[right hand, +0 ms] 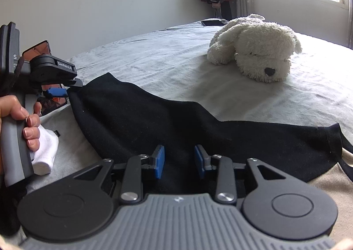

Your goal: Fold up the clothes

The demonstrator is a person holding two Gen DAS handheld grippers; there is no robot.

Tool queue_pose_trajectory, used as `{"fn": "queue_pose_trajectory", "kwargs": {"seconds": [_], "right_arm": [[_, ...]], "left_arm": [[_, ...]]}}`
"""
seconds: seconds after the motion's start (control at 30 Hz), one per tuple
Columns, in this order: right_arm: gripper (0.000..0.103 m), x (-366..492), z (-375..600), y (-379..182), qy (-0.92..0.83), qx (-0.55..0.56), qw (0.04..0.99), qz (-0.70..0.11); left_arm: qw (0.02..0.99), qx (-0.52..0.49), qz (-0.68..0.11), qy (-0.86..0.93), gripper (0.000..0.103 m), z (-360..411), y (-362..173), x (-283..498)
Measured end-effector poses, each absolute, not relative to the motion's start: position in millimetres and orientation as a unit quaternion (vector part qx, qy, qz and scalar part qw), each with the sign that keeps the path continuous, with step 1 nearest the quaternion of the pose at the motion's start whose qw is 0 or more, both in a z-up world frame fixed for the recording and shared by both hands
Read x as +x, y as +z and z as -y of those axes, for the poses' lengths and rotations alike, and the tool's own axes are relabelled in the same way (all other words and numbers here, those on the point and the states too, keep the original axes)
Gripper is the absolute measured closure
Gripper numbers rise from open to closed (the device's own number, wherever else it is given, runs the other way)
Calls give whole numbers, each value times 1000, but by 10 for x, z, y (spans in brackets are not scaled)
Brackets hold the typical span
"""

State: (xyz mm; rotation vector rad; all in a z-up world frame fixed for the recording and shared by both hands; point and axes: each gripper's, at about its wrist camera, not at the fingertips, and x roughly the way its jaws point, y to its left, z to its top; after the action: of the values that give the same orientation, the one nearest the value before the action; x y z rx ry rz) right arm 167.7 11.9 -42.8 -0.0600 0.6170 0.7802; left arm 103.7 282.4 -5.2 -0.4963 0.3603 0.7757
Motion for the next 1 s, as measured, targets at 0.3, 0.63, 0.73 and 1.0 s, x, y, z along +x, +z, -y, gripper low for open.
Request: {"fn": "queue_pose_trajectory", "kwargs": {"seconds": [0.3,0.63,0.73,1.0], "right_arm": [[67,1695,-99,-425,378,-9,875,-302],[67,1689,-84,-425,378,-2,874,-304],[67,1694,-78,-426,379,1,874,-305],[67,1741,-26,-434,381,25,870,-312]], "left_arm": [[889,-160,-175,391,53,-2585,49,1162],[864,-243,-233,375,77,-2854,-167,1193],[880,-232,-217,354,90,-2783,-168,1198],[954,-170,-218,114,90,-2299,-75,1349]]}}
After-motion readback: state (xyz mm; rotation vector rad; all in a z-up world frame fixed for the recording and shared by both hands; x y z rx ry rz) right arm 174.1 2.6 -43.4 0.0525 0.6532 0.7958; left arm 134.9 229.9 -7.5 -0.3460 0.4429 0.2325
